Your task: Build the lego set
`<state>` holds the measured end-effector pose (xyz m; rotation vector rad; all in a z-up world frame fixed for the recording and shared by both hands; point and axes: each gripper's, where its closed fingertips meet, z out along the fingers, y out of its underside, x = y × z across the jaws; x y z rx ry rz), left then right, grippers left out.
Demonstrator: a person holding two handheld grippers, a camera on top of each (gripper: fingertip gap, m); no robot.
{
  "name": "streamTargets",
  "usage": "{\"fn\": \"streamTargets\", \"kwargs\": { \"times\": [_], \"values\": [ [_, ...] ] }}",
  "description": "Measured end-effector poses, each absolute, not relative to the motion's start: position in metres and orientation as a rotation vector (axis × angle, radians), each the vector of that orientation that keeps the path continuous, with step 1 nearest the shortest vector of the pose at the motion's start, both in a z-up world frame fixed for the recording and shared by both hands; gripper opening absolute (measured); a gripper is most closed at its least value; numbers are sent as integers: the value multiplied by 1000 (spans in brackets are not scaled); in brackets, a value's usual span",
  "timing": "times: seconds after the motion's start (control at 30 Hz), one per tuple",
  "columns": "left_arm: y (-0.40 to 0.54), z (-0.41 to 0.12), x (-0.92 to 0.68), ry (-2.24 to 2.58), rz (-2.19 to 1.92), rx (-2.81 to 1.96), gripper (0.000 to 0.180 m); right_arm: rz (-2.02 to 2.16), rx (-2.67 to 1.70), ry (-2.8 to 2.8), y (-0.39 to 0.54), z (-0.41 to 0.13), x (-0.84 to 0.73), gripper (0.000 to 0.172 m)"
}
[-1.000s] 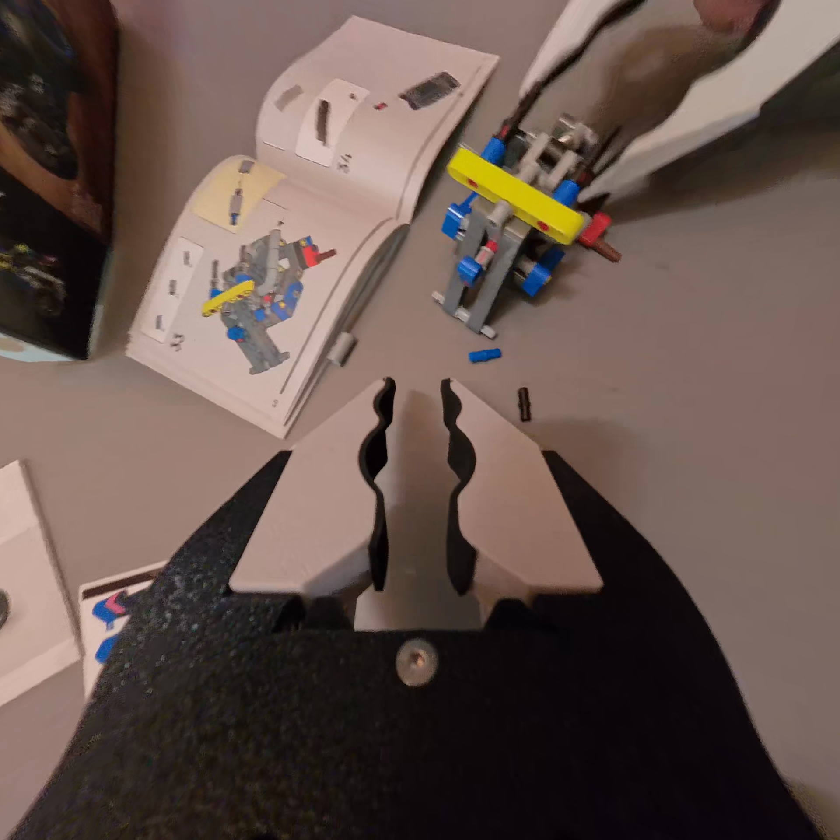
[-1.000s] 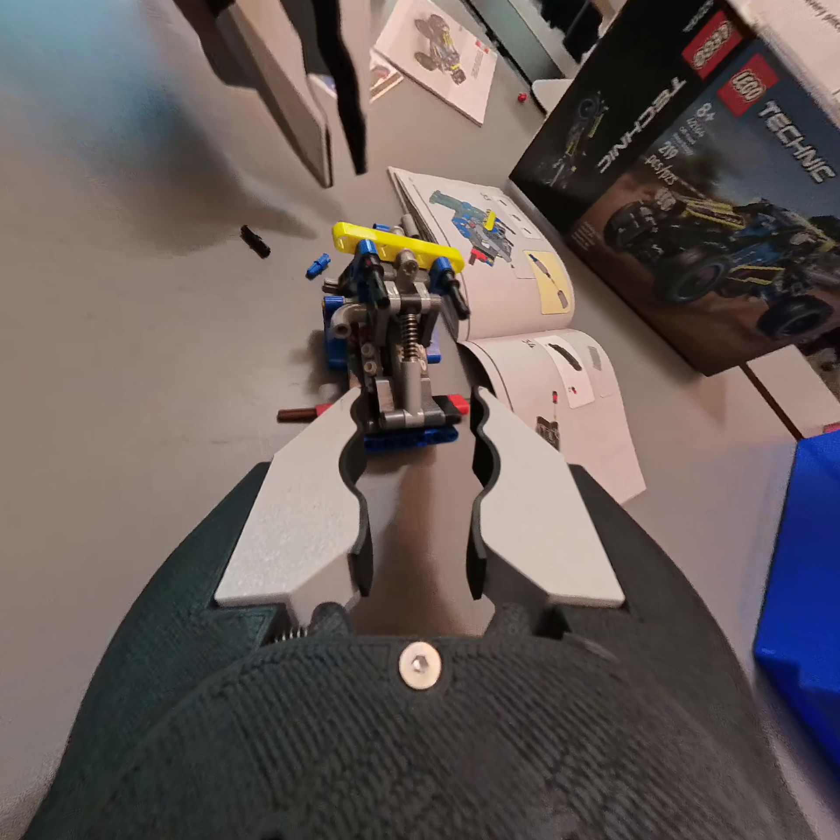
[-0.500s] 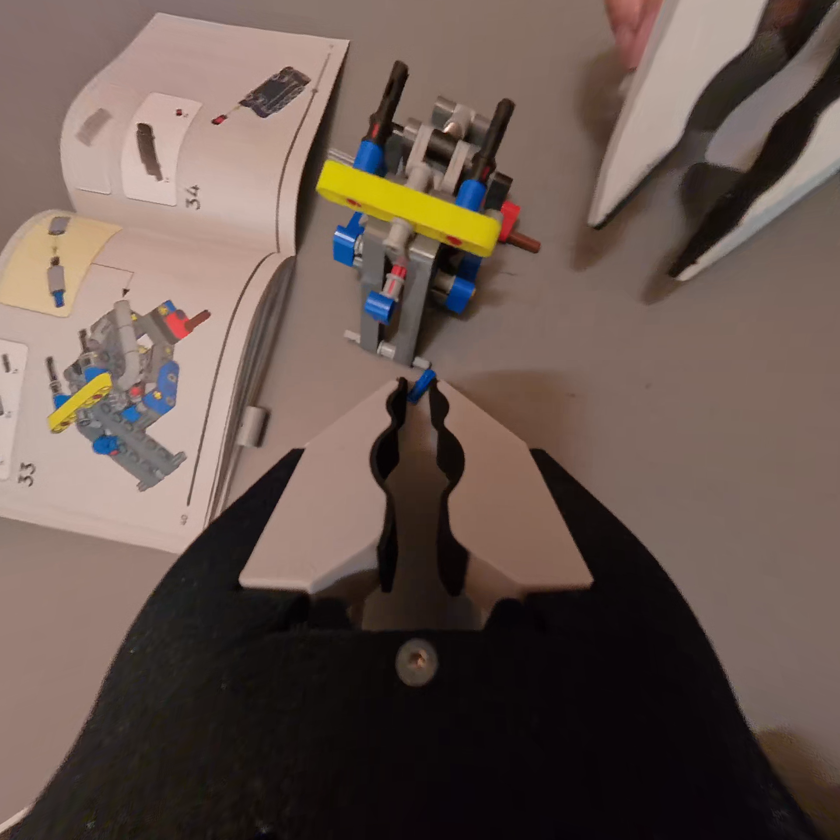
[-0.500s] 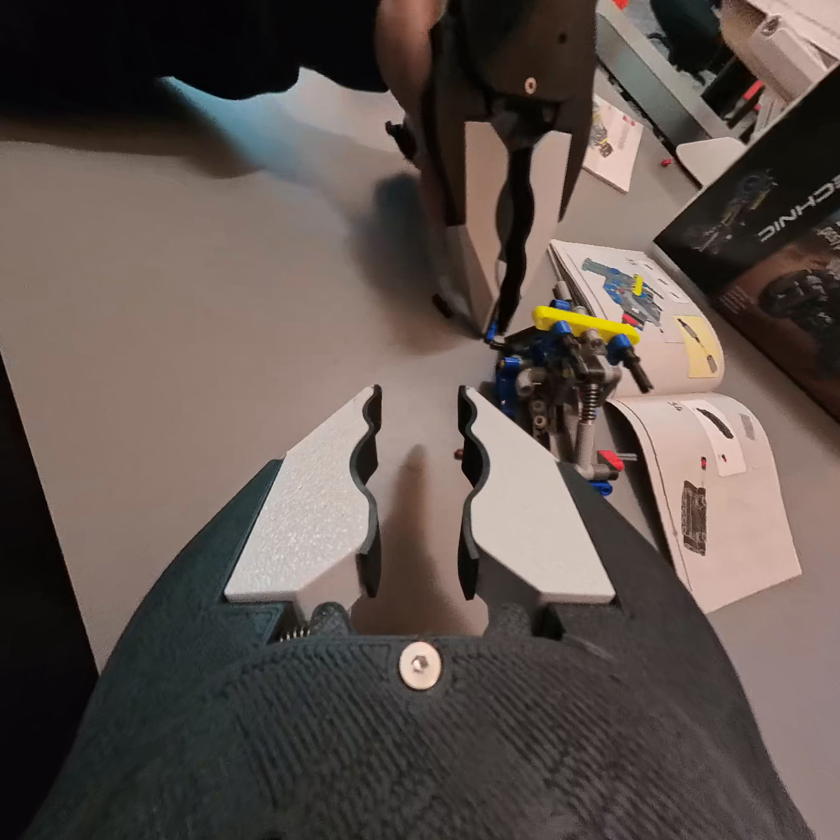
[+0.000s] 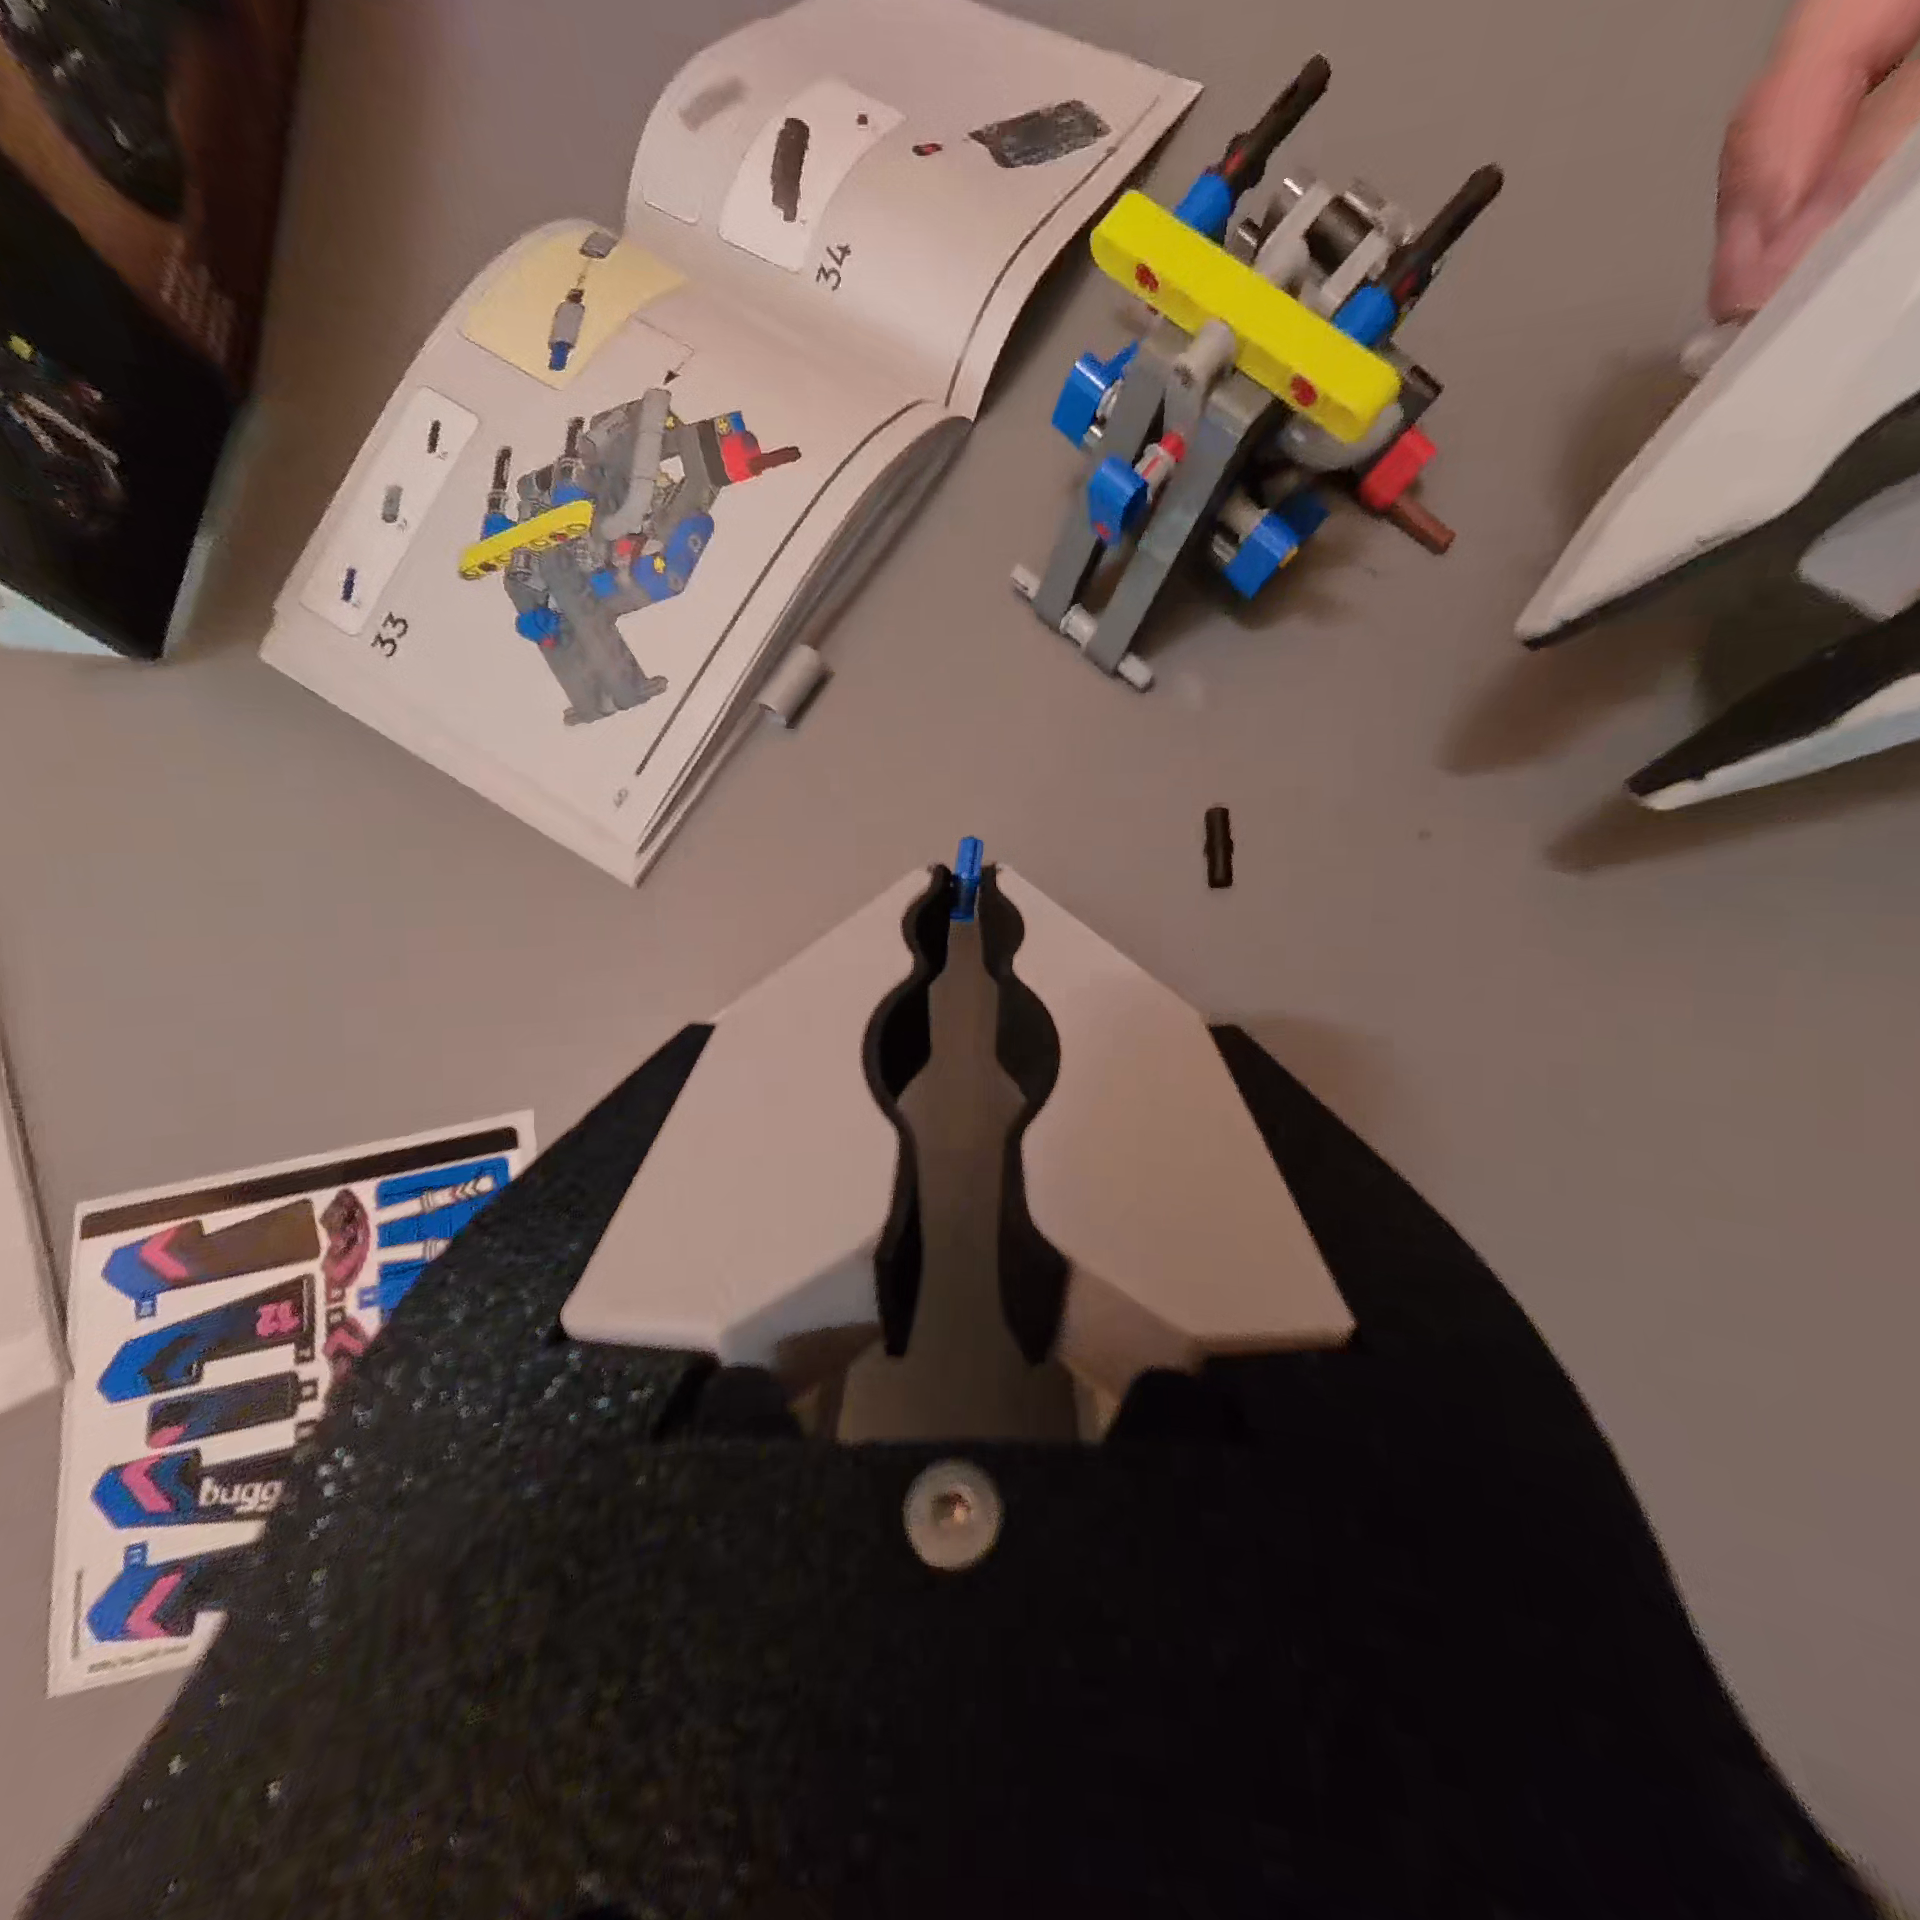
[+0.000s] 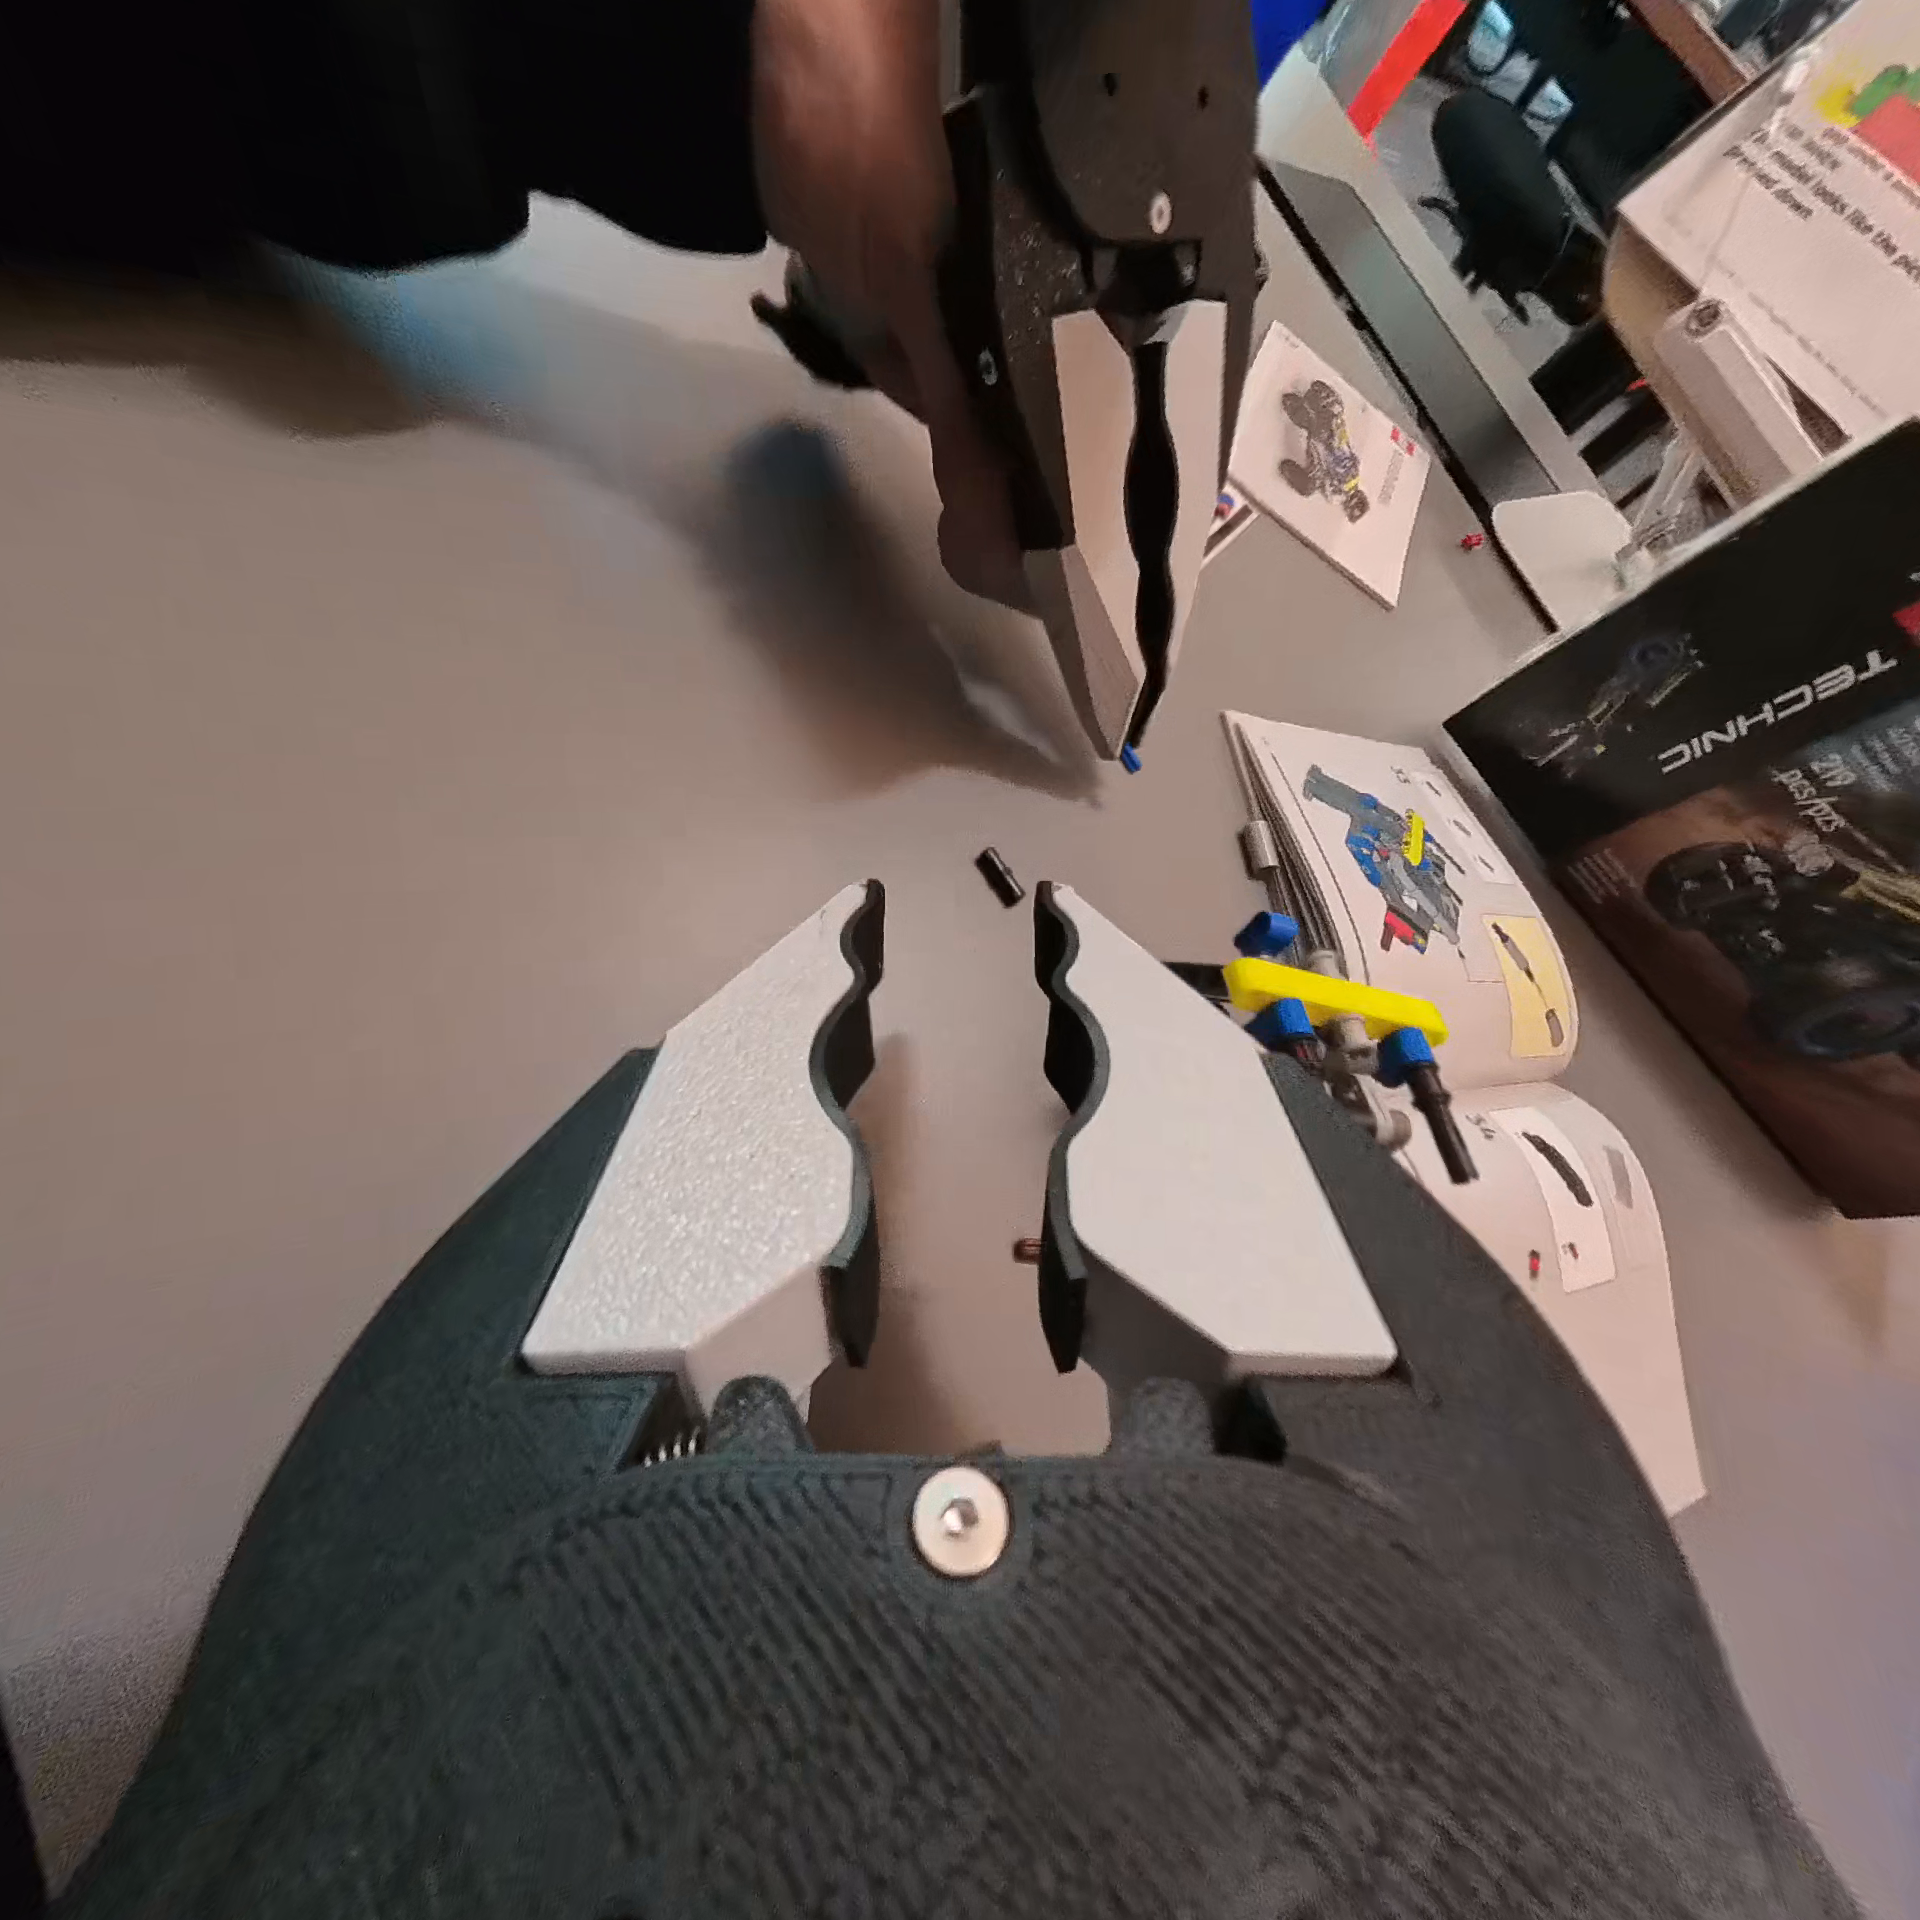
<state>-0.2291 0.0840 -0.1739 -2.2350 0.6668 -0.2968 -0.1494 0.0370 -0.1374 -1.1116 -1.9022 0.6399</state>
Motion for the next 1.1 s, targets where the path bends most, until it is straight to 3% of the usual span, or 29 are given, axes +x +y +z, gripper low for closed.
{"fn": "streamTargets", "kwargs": {
  "times": [0.2, 0.3, 0.43, 0.67, 0.83, 0.97, 1.1],
  "values": [
    [80, -186, -214, 792, -297, -2240, 3, 606, -1099, -1942, 39, -146, -147, 27],
    [84, -177, -215, 808, -295, -2221, 13, 615, -1101, -1944, 40, -147, -140, 27],
    [113, -156, -221, 645, -318, -2172, 14, 629, -1129, -1917, 47, -146, -135, 27],
    [139, -177, -231, 386, -239, -2347, 29, 612, -1147, -1899, 56, -147, -130, 27],
    [139, -181, -231, 454, -103, -2358, 12, 611, -1168, -1900, 62, -151, -126, 27],
    [141, -183, -228, 591, -14, -2306, 15, 616, -1168, -1894, 66, -151, -127, 27],
    [137, -186, -223, 640, -67, -2306, 6, 613, -1162, -1896, 67, -151, -126, 27]
  ]
}}
